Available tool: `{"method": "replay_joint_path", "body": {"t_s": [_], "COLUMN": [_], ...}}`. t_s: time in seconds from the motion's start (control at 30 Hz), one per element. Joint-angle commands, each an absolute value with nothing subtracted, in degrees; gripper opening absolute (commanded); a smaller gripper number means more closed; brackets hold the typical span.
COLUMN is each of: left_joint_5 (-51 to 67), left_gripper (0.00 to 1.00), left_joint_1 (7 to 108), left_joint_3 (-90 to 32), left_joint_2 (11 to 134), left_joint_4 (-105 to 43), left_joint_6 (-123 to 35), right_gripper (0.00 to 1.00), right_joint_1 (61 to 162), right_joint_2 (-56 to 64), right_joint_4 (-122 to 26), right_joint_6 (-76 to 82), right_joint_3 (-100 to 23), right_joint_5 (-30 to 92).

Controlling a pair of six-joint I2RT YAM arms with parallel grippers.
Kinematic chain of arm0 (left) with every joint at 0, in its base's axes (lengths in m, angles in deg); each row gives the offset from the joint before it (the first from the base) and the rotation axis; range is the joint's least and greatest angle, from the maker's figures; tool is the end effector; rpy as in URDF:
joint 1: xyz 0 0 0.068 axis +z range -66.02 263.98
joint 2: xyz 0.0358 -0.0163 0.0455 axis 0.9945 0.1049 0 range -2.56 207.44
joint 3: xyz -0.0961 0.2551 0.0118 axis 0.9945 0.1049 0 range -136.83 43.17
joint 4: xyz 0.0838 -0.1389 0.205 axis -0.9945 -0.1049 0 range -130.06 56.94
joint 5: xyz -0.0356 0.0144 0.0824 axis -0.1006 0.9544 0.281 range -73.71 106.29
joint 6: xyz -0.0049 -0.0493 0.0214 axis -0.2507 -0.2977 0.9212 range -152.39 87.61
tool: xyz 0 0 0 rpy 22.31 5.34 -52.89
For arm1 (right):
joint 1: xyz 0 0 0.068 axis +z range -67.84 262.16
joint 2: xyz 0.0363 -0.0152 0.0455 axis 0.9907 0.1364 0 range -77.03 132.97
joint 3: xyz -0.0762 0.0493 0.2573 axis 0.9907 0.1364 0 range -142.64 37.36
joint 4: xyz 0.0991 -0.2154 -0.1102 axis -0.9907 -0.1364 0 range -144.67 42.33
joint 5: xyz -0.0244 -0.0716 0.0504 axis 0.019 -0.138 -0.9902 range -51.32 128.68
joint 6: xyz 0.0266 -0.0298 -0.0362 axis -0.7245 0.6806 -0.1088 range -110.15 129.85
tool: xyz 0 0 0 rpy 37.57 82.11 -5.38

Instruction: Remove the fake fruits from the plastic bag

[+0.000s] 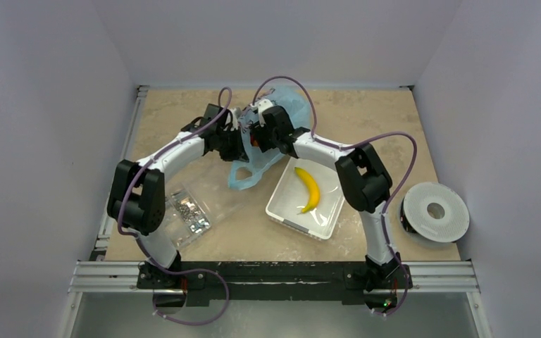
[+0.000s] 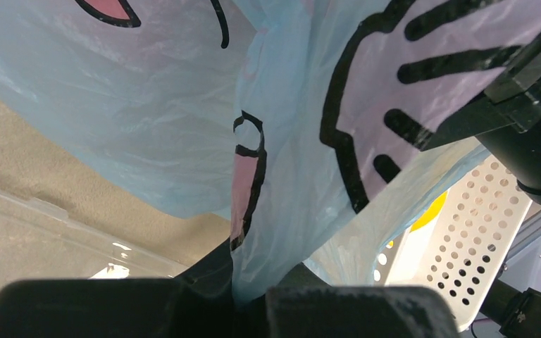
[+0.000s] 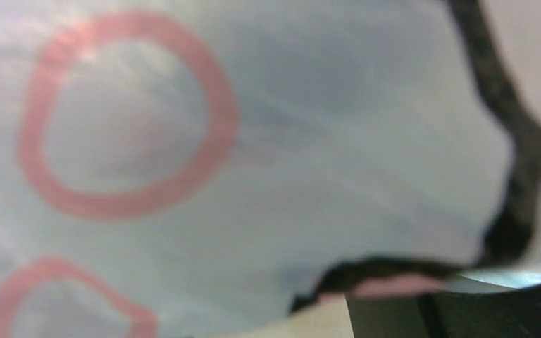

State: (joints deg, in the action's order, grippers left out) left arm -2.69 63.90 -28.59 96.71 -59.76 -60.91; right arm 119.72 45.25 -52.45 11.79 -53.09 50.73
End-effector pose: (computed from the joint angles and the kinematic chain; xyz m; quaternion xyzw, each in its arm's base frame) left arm 0.3439 -0.1381 0.2268 -0.0185 0.9397 -0.2678 0.2117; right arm 0.3915 0.2917 0.1936 -0.2558 0.8521 0.0474 0.4541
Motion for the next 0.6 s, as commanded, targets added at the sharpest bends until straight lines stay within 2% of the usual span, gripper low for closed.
{"method": "replay_joint_path", "body": {"t_s": [0.0,0.13,0.3,0.47,0.57], "left_joint_5": [-2.0,-2.0,-0.5,-0.4,-0.2], "left_gripper": [0.00,0.00,0.00,0.00,0.00], "left_joint_1": [63.2,62.9,62.9,62.9,62.9], "left_joint_3": [-30.2,-30.5,-30.4,-30.7,-30.5], "left_joint_2": [96.8,97.5,97.0,97.6,97.9], "left_joint_4": [-59.5,-59.9,-60.0,-59.6,-59.5], "left_joint_6": [-61.0,-61.0,-60.9,-61.3,-61.2], "right_gripper": [0.67,0.73,0.74,0.75,0.76], "right_joint_1": [119.4,119.4,119.4,119.4,119.2], "right_joint_2": [43.5,42.8,44.3,43.1,42.2], "right_joint_4": [-56.7,-55.3,-60.7,-49.8,-48.5], "right_joint_6": [11.1,12.8,14.1,14.7,9.3], "right_joint_3": [-50.8,-47.9,-51.2,-49.6,-52.3], "right_joint_5": [45.9,45.7,52.4,49.3,45.5]}}
